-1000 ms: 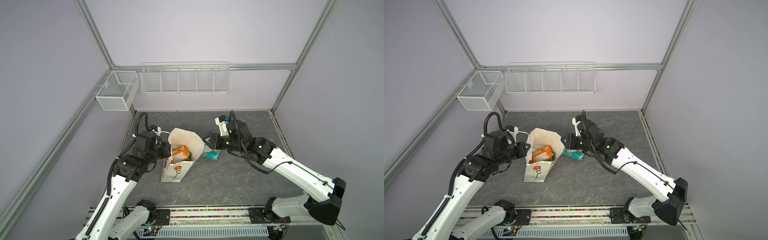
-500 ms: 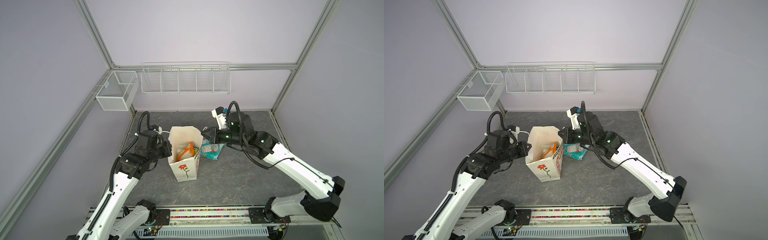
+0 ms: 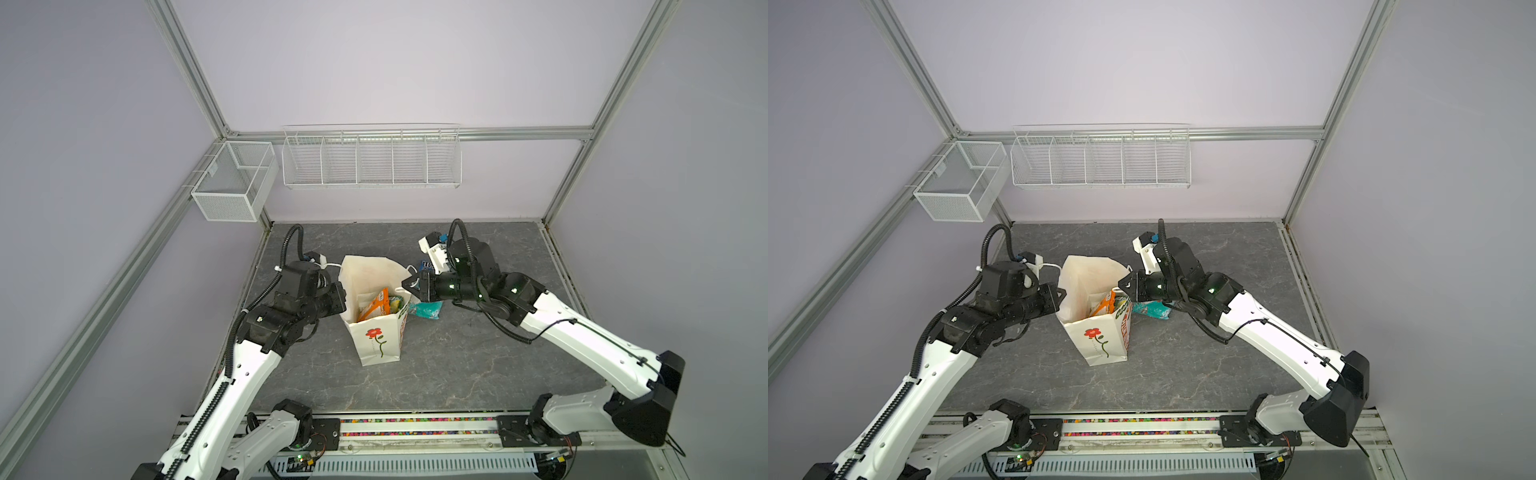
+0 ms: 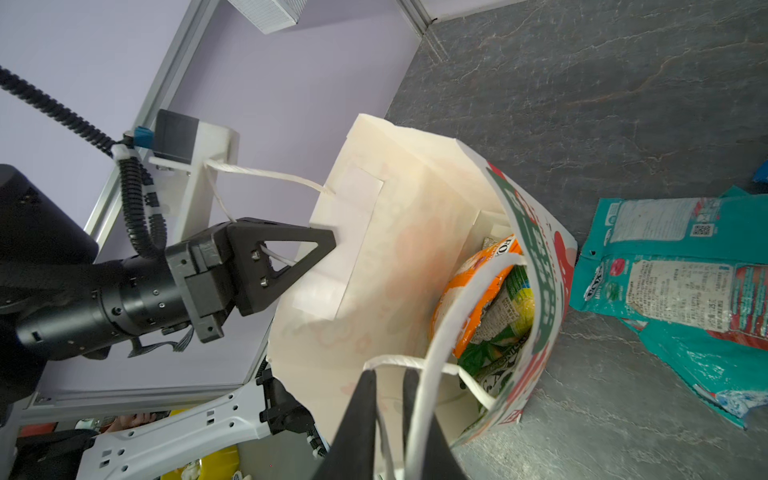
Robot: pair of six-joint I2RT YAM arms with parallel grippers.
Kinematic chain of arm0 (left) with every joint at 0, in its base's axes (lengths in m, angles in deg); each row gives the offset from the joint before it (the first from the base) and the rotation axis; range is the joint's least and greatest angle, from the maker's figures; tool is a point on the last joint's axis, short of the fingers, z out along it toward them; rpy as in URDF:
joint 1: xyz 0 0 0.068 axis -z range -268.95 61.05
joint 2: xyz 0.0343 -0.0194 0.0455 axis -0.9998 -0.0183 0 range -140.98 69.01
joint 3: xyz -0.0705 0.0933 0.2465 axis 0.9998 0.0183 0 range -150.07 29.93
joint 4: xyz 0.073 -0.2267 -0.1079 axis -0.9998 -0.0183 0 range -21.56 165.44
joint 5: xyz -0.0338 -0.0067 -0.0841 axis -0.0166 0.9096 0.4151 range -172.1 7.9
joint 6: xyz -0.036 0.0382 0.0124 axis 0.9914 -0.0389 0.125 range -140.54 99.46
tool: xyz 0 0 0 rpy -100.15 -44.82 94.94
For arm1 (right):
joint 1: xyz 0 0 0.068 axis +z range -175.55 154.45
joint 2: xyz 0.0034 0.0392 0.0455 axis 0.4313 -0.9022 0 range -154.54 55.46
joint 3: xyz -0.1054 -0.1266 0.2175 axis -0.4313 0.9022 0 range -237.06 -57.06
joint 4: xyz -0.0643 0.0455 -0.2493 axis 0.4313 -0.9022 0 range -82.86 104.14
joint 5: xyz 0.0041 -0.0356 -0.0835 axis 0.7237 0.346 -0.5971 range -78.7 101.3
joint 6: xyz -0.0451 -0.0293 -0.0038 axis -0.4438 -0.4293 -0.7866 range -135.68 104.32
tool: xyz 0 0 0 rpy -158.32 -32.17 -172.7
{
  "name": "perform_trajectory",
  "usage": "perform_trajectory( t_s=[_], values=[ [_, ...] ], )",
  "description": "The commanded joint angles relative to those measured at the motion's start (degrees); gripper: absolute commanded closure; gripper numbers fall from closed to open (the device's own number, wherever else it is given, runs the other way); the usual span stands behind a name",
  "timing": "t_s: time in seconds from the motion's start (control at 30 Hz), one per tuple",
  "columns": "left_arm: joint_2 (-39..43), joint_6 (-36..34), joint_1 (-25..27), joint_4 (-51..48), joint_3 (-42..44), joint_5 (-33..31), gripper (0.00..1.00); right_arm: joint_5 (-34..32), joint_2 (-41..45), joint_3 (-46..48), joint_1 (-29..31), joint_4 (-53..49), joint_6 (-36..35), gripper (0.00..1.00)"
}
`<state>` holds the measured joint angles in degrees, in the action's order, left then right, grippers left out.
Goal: Place the snacks into the paper bag
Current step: 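Withdraw the open right gripper from the paper bag toward the teal packets, then lower the open right gripper onto the top teal snack packet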
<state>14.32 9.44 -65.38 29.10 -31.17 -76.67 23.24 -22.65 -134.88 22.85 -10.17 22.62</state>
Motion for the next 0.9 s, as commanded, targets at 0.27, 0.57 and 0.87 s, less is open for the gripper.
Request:
perform_trajectory(
  t_s=[0.27, 0.57, 0.87],
  values=[
    [0.3, -0.5, -0.6, 0.7, -2.4, -4.0, 1.00, -1.4, 4.6, 3.4, -1.5, -0.6, -1.4, 0.71],
    [0.3, -0.2, -0.6, 1.7, -2.3, -2.9, 1.00, -3.6, 7.4, 8.1, -2.5, -1.7, -1.4, 0.58],
    [1.8, 0.2, -0.6, 3.7, -0.2, -1.1, 1.00, -6.9, 8.1, 8.7, -2.8, -6.9, -3.3, 0.54]
  ],
)
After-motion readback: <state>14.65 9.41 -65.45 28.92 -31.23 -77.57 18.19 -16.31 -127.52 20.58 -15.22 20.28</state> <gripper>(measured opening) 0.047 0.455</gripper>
